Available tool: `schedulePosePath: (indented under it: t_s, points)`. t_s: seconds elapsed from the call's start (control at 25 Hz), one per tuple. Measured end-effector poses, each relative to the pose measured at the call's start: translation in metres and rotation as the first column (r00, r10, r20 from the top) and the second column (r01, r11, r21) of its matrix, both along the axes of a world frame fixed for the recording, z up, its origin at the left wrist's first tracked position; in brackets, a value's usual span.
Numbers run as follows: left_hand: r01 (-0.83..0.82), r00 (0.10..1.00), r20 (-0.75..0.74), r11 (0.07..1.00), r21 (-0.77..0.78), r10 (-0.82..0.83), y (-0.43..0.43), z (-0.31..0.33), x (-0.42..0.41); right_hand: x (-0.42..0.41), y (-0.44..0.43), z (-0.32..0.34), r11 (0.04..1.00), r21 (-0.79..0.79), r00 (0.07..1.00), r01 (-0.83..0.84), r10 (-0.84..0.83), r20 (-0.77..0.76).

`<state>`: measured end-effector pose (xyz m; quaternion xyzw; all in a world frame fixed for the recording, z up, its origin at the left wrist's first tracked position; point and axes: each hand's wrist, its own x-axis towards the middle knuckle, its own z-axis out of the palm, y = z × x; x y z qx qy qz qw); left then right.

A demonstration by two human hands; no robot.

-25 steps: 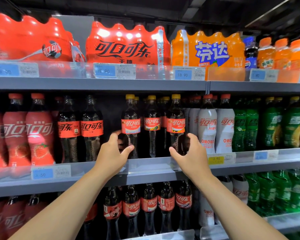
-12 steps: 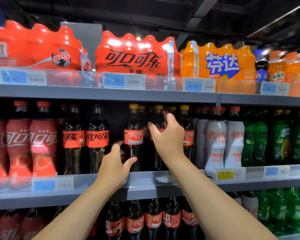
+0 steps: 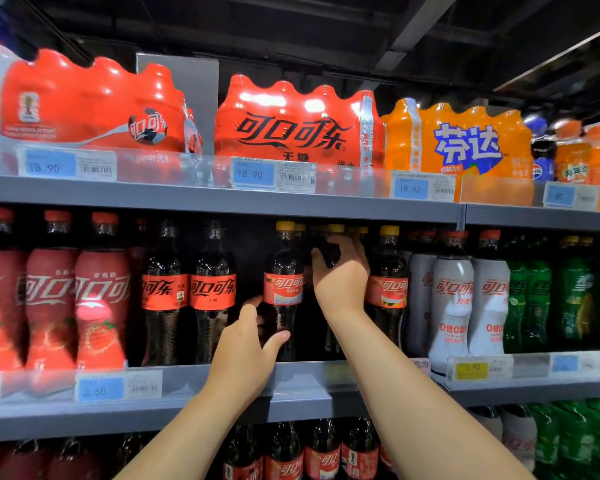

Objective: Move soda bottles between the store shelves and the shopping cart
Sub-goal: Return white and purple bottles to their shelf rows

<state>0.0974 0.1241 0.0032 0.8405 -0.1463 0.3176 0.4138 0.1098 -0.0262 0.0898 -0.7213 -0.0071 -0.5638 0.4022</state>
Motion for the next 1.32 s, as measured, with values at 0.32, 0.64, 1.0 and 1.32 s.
schedulePosePath:
  t_s: [0.32,0.64,1.0,1.32]
  points:
    - [0.019,1.000,0.023,1.000,0.001,-0.019,-0.002,-0.002,0.000,-0.001,-0.002,0.003,1.000,-0.005,0.997,-0.015,0.014,-0.082]
    - [0.024,0.997,0.068,1.000,-0.001,-0.024,-0.003,-0.006,0.002,-0.023,-0.013,0.008,0.992,-0.117,0.988,-0.048,0.030,-0.154]
    - [0.000,0.997,0.074,1.000,0.005,0.000,-0.004,-0.007,0.003,-0.041,-0.024,0.010,0.954,-0.253,0.982,-0.164,0.132,-0.137]
    - [0.030,0.998,0.048,1.000,0.006,-0.030,-0.003,-0.007,0.003,-0.047,-0.031,0.001,0.939,-0.208,0.951,-0.275,0.234,-0.202]
